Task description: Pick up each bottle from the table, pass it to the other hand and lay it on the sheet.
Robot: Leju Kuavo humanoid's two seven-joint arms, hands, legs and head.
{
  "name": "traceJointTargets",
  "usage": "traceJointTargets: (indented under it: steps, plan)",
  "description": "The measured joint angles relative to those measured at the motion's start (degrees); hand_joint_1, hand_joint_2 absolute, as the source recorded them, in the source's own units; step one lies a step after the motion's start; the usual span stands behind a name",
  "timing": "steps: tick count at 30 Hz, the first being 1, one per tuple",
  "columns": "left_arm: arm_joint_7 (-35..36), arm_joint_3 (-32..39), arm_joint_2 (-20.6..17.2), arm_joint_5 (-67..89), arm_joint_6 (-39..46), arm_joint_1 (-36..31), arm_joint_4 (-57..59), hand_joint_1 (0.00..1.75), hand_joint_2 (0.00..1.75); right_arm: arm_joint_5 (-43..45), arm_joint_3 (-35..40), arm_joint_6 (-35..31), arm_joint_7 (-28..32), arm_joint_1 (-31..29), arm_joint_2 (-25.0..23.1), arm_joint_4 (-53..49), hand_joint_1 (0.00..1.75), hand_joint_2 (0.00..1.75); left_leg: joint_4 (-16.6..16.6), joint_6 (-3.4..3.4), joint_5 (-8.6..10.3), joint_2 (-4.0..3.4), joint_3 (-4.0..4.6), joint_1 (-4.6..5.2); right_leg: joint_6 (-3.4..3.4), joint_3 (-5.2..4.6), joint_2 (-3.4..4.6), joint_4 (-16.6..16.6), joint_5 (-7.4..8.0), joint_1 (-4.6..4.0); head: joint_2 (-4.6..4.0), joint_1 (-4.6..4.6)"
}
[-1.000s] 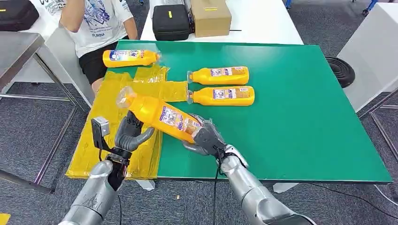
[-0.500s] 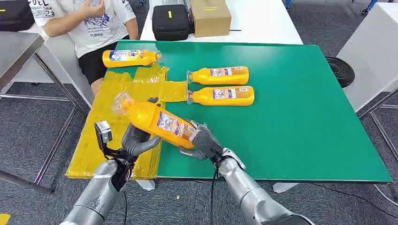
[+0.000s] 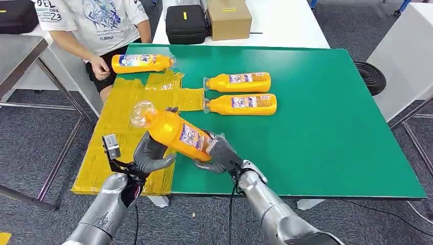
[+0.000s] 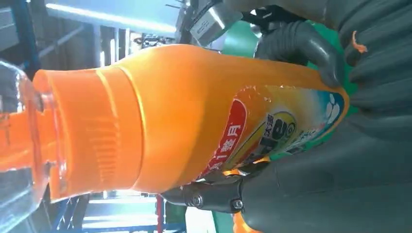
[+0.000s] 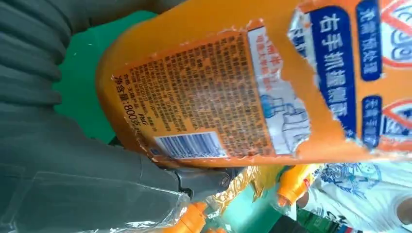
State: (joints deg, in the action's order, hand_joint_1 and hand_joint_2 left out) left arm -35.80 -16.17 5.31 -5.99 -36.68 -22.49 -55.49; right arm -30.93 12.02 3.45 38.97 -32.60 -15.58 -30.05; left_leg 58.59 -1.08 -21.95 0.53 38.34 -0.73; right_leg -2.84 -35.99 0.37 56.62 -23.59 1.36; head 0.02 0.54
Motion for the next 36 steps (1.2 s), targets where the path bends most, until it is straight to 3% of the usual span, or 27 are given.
traceJointTargets:
  steps: [15,32,33,34,35,36]
  plan:
    - [5.29,-2.54,0.00,5.42,4.02,-3.39,0.85,0.00,1.75,-6.34,5.93,-0.85,-4.53,-1.14,-1.38,1.53,1.75,1.75,0.00,0.00,0.00,-0.01,0.00,0.00,0.00,-0.01,0.01,0.00,0.00,0.00,0.00,0.00]
    - [4.74,-2.73,-0.13,2.93,4.37,-2.87,3.41,0.00,1.75,-7.21,7.67,-0.74,-5.16,-1.30,-1.51,3.30,1.75,1.75,0.00,0.00,0.00,-0.01,0.00,0.00,0.00,-0.01,0.00,0.00,0.00,0.00,0.00,0.00]
    - [4.72,-2.73,-0.15,2.90,4.35,-2.83,3.43,0.07,1.75,-7.21,7.74,-0.74,-5.16,-1.30,-1.51,3.37,1.75,1.75,0.00,0.00,0.00,-0.01,0.00,0.00,0.00,-0.01,0.01,0.00,0.00,0.00,0.00,0.00]
    - [4.70,-2.73,-0.17,2.90,4.35,-2.79,3.43,1.48,1.75,-7.21,7.87,-0.74,-5.16,-1.30,-1.51,3.45,1.75,1.75,0.00,0.00,0.00,-0.01,0.00,0.00,0.00,-0.01,0.01,0.00,0.00,0.00,0.00,0.00]
    - [4.65,-2.73,-0.17,2.82,4.35,-2.73,3.43,1.75,1.75,-7.21,7.96,-0.74,-5.16,-1.31,-1.49,3.50,1.75,1.75,0.00,0.00,0.00,-0.01,0.00,0.00,0.00,-0.01,0.01,0.00,0.00,0.00,0.00,-0.02]
    - [4.57,-2.73,-0.17,2.60,4.31,-2.66,3.43,1.75,1.75,-7.21,8.02,-0.74,-5.16,-1.33,-1.49,3.56,1.75,1.75,0.00,0.00,0.00,-0.01,0.00,0.00,0.00,-0.01,0.01,0.00,0.00,0.00,0.00,0.00]
